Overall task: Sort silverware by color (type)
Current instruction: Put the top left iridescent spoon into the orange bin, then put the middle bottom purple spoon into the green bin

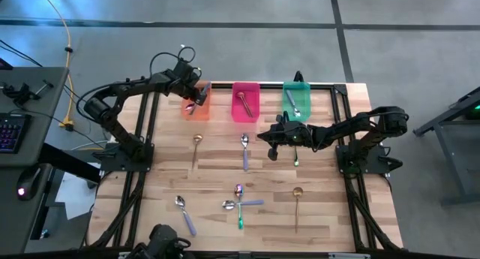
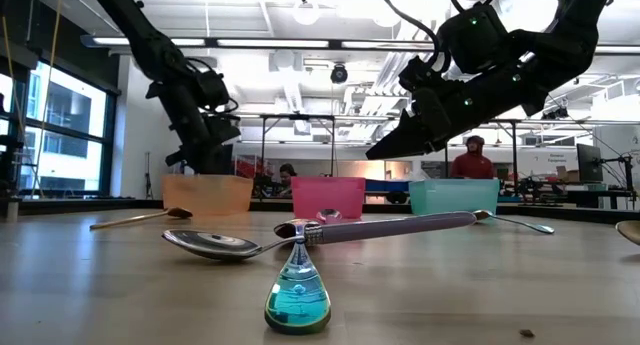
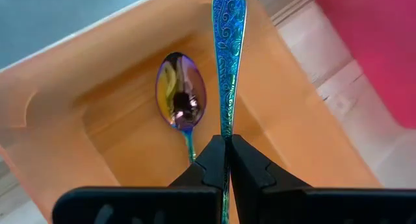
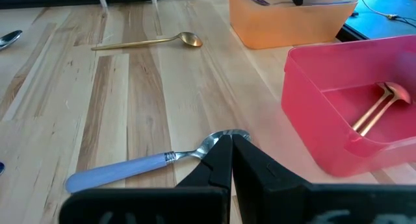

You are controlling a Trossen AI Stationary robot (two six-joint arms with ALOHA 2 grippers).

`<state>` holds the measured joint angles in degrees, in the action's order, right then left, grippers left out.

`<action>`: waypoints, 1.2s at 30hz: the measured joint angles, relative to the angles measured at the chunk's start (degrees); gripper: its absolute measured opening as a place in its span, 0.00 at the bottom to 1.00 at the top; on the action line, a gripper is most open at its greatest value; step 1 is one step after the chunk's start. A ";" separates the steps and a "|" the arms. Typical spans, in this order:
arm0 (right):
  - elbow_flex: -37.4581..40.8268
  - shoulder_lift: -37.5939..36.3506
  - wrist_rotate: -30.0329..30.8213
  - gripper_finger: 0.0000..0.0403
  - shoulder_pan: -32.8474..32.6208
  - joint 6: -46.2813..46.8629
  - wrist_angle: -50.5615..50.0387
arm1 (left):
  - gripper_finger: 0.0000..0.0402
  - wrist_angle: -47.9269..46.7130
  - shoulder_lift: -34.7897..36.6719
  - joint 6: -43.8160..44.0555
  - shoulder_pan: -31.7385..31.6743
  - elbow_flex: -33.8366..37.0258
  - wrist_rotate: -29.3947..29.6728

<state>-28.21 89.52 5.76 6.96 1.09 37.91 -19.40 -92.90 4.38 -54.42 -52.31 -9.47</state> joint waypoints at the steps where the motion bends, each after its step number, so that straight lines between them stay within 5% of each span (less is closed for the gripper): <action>1: 0.00 0.00 0.00 0.00 0.00 -0.01 0.00 | 0.01 -0.04 -0.20 0.00 -0.02 0.00 0.01; 15: 0.00 0.00 0.00 0.00 0.00 -0.03 0.00 | 0.17 -0.48 5.47 -6.22 0.15 0.00 0.00; 25: 0.00 0.00 0.01 0.00 0.00 0.12 0.00 | 0.12 0.63 15.25 -8.08 7.15 0.00 1.97; 36: 0.00 0.00 0.28 0.00 0.00 0.37 0.04 | 0.03 25.16 21.24 -8.33 23.61 12.08 2.13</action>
<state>-28.21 89.52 6.04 6.96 1.45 37.95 5.76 -71.66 -3.95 -30.81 -40.23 -7.33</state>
